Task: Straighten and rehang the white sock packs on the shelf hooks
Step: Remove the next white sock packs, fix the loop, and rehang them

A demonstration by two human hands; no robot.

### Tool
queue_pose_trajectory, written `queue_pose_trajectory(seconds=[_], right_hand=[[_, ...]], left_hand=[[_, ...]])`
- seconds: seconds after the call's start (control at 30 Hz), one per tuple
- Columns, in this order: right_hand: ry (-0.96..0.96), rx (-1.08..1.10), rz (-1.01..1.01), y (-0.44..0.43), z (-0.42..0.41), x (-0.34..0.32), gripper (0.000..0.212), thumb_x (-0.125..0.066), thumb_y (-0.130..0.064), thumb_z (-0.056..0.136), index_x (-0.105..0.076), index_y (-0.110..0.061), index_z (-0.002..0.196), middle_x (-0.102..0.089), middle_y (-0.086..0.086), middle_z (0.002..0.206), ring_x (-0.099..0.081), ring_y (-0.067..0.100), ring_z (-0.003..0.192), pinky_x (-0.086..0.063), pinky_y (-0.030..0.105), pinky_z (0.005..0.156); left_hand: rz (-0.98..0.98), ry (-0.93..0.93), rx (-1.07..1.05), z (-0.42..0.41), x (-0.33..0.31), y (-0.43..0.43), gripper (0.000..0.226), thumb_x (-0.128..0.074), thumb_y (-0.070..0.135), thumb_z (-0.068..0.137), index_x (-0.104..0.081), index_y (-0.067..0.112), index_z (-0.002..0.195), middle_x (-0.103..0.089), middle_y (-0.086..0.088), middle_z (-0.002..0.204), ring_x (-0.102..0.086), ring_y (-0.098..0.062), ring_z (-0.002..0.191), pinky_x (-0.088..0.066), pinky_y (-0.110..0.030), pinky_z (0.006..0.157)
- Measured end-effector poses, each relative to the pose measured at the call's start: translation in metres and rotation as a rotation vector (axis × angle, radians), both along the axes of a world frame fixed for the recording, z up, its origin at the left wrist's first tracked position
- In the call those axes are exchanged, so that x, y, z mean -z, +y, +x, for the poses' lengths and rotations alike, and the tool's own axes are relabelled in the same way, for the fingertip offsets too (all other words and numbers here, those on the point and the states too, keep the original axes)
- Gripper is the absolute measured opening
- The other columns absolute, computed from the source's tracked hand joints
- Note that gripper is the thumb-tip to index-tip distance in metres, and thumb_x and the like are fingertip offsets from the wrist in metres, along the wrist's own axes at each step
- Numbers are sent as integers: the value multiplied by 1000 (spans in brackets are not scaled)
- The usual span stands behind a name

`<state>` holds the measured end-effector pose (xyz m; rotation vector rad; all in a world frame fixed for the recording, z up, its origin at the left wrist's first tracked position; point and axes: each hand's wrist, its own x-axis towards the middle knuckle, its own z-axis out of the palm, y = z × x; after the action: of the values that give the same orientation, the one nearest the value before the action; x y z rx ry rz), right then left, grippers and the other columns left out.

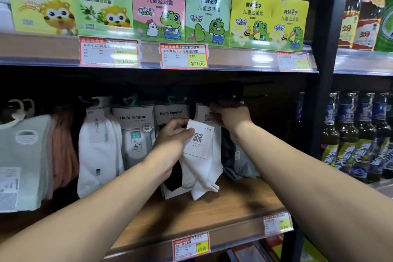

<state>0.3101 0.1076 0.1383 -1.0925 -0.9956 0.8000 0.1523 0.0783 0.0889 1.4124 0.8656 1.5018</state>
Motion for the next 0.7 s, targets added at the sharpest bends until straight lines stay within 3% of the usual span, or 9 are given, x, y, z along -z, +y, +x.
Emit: queue_pose_trajectory(seconds=[0.07, 0.1, 0.17, 0.3, 0.47, 0.5, 0.6, 0.7], right_hand=[[-75, 7, -20, 2, -2, -2, 15, -73, -13, 84, -73, -2, 95, -75, 23, 95, -74, 35, 90, -62, 45, 88], [-92, 6, -26, 1, -3, -2, 4, -74, -14, 84, -71, -11, 83, -73, 16, 94, -73, 31, 92, -59, 50, 93], [-90, 8, -18, 2, -4, -3, 16, -75, -11, 83, -65, -18, 71, -71, 13, 92, -70, 27, 88, -58, 52, 94], [-79, 45, 15, 0, -2, -6, 19, -75, -8, 79, -64, -19, 68, -71, 12, 89, -71, 28, 87, -59, 51, 93], [-7, 107, 29, -9, -5, -9, 15, -73, -6, 77, -65, -17, 75, -77, 19, 99, -74, 39, 103, -59, 49, 93], [48, 99, 32, -10, -5, -9, 16, -71, -1, 80, -66, -17, 78, -75, 17, 93, -74, 38, 100, -60, 45, 92], [162, 82, 55, -21, -4, -8, 20, -62, 8, 86, -68, -11, 89, -68, 8, 77, -70, 29, 76, -58, 30, 66], [220, 69, 88, -39, -2, -3, 28, -58, 11, 87, -63, -14, 76, -66, 9, 75, -63, 20, 64, -53, 27, 63]], left_hand=[[0, 8, 3, -2, 1, 0, 24, -61, 6, 89, -63, 11, 113, -72, -6, 97, -68, -15, 82, -49, -21, 69], [0, 10, 1, -2, 1, 1, 25, -62, 6, 89, -63, 12, 113, -72, -6, 97, -68, -14, 82, -49, -20, 68], [2, 6, -6, -3, 1, 0, 25, -62, 6, 88, -63, 12, 112, -72, -5, 95, -68, -14, 81, -49, -20, 68], [5, 12, -13, -4, 1, 0, 24, -62, 6, 88, -63, 11, 112, -72, -1, 92, -68, -12, 79, -49, -17, 65], [3, -5, 23, 0, 0, -3, 26, -61, 5, 89, -62, 9, 115, -72, -4, 94, -69, -14, 80, -51, -18, 67], [4, -12, 38, 1, -1, -5, 26, -60, 4, 90, -62, 9, 115, -72, -5, 95, -68, -13, 78, -52, -16, 65], [20, -23, 80, 4, -3, -9, 24, -58, 1, 91, -61, 9, 114, -71, -5, 92, -70, -5, 70, -51, -10, 59], [41, -21, 104, 5, -4, -12, 22, -57, 0, 91, -62, 10, 111, -71, -2, 86, -70, 1, 64, -50, -10, 57]])
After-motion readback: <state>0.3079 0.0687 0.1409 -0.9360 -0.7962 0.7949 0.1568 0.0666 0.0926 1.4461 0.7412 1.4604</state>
